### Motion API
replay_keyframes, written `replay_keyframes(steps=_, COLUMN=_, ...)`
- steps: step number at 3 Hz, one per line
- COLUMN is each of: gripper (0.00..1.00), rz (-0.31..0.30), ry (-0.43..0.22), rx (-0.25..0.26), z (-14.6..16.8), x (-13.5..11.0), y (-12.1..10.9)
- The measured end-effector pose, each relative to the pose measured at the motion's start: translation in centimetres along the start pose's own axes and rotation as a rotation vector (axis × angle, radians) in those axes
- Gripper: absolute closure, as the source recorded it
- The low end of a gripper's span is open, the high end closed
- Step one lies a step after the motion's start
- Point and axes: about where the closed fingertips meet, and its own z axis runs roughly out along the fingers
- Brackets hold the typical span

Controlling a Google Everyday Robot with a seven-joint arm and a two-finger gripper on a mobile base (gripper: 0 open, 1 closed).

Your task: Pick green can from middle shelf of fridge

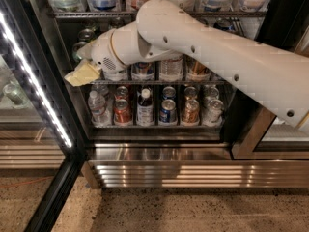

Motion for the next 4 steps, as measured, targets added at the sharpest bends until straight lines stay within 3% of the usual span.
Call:
replay_keyframes(steps=1, gripper=0.08, rz=-0.034, ry=0.001, rx=-0.008, z=1.4, x=-0.4, y=-0.6)
replay_keyframes(steps=2, gripper=0.03, rz=-0.061, ry=0.016, rx=0.005, z=2.6, x=0.1, y=-1.6)
replay_keyframes(steps=4, gripper=0.03, rz=-0.086, ry=0.066, rx=0.040, z=4.5, x=2.7, y=-3.0)
